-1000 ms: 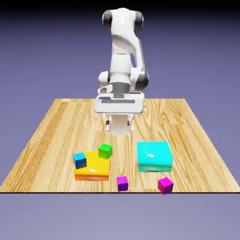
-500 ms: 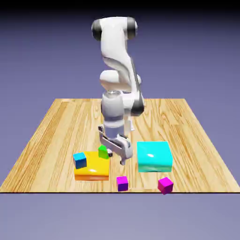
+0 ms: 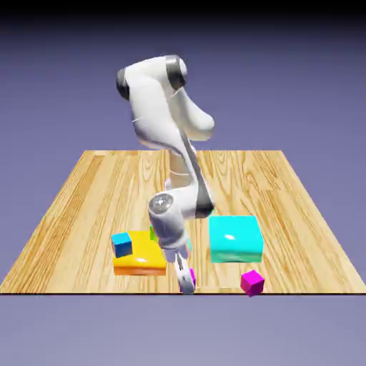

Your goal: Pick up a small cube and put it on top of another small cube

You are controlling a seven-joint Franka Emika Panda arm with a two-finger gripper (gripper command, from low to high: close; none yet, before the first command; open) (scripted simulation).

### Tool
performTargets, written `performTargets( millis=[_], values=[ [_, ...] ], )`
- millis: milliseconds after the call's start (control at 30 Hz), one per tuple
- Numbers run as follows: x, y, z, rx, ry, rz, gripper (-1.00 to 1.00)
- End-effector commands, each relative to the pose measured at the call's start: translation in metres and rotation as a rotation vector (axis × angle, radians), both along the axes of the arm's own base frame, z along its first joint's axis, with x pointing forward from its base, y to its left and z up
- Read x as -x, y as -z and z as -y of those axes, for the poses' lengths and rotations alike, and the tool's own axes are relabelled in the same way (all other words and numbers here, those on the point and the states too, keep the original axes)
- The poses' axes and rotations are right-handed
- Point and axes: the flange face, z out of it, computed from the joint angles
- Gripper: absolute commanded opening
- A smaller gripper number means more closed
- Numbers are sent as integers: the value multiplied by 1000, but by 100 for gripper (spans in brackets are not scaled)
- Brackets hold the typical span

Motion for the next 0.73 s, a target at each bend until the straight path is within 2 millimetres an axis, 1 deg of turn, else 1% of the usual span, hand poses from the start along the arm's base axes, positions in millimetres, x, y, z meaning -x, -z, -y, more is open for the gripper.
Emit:
performTargets(
  millis=[0, 67, 100, 133, 233, 367, 400, 433, 467, 567, 600, 633, 667, 700],
  values=[
    [-1, -15, 3, -1, 0, 0, -100],
    [-1, -45, 8, 0, -1, -1, -100],
    [0, -53, 9, 1, -1, -2, -100],
    [0, -53, 9, 1, -1, -2, -100],
    [-22, -65, -70, -12, -284, -14, -100],
    [-35, -91, -167, -6, -630, -9, -100],
    [-36, -100, -190, -1, -710, -3, -100],
    [-37, -103, -198, 2, -741, -1, -100],
    [-37, -103, -198, 2, -741, -1, -100],
    [-27, -35, -206, 2, -741, -1, -100],
    [-27, -34, -206, 2, -741, -1, -100],
    [-27, -34, -206, 2, -741, -1, 100],
    [-27, -34, -206, 2, -741, -1, 100],
    [-31, -58, -203, 2, -739, 0, 100]
  ],
)
